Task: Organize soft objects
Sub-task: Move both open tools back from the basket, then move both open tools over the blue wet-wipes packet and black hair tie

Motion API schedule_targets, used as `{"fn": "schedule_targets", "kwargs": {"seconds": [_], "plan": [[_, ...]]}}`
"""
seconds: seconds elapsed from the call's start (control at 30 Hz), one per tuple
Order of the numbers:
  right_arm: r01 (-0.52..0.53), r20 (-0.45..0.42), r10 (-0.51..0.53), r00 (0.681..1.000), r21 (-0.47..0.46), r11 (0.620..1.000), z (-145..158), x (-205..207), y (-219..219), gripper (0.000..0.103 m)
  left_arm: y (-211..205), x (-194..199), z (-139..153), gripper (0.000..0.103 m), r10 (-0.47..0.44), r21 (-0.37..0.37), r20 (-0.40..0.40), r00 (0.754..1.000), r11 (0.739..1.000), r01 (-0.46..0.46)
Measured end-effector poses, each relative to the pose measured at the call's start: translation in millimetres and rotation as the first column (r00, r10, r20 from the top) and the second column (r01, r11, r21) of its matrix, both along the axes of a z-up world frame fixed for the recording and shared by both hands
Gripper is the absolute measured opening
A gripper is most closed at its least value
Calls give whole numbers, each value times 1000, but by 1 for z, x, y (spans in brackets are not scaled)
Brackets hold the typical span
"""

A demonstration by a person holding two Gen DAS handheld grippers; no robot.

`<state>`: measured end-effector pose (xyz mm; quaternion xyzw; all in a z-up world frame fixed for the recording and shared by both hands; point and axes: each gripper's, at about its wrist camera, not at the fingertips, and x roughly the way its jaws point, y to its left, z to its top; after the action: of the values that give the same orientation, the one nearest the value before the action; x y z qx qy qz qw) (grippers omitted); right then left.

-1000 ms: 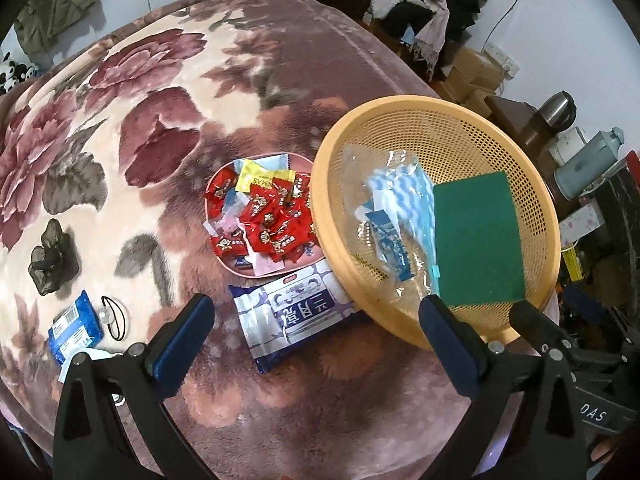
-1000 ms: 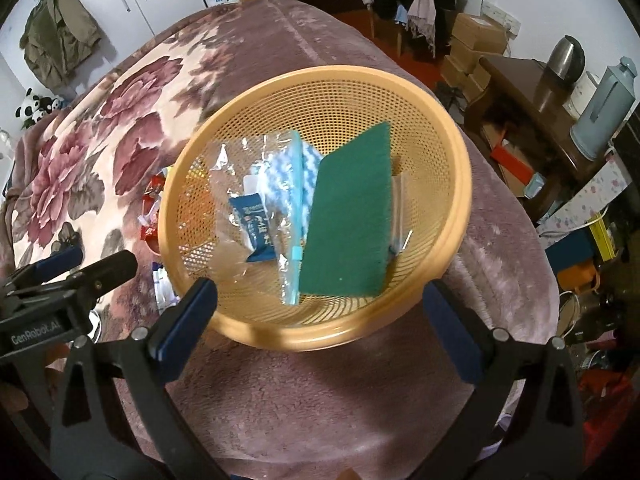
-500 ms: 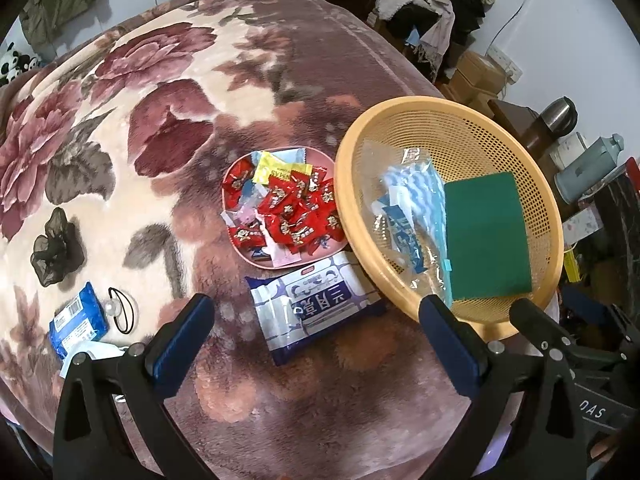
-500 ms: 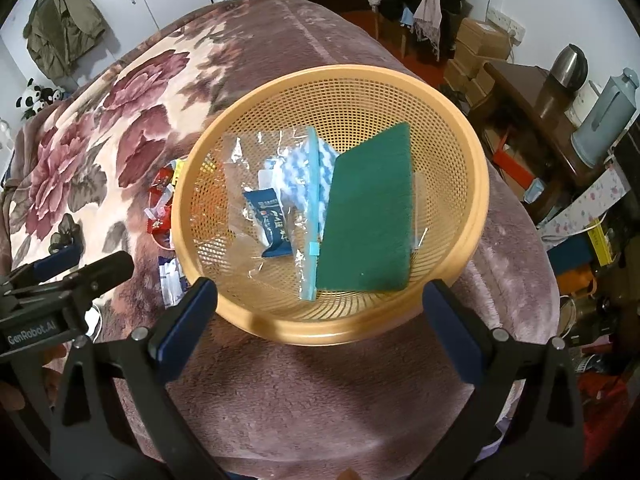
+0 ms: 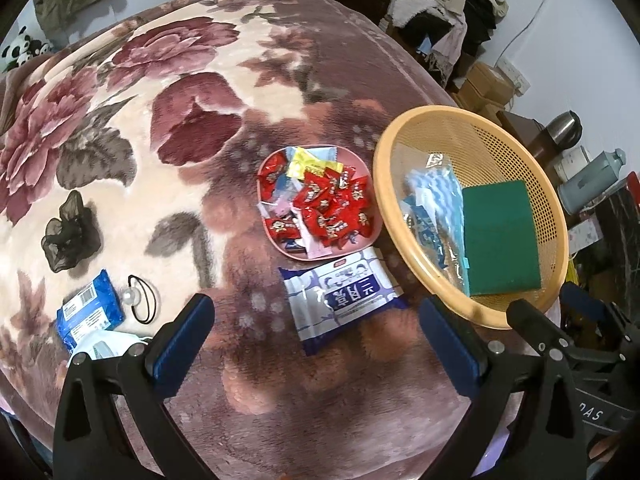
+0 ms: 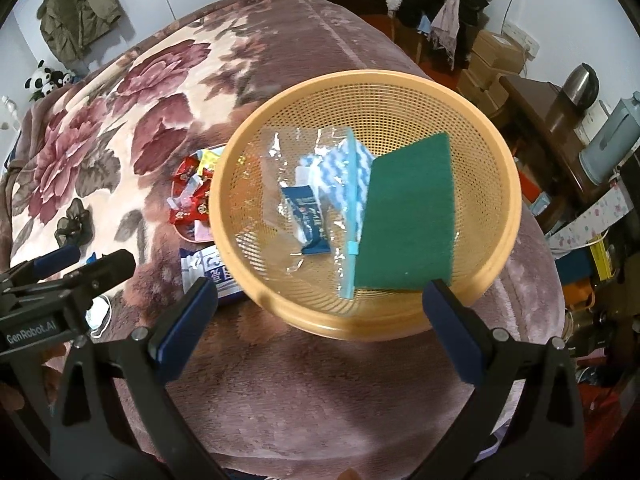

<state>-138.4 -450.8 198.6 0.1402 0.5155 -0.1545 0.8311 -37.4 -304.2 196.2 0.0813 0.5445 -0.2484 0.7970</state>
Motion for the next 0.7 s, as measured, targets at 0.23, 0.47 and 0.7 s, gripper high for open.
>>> {"fn": "schedule_targets", "kwargs": {"seconds": [0.23,0.47,0.7], "plan": [[-28,-9,28,1000,-13,1000,1,10,18,103,21,6,-2,102,20,-13,-11,1000,1000,-20],[-86,-20,85,996,-21,996,-1,27,49,103,53,15,-7,102,67,-19,-24,997,998,-67],[-149,-37,148,988,-25,989,-8,43,83,103,90,28,-10,102,128,-22,-31,991,992,-128]]}}
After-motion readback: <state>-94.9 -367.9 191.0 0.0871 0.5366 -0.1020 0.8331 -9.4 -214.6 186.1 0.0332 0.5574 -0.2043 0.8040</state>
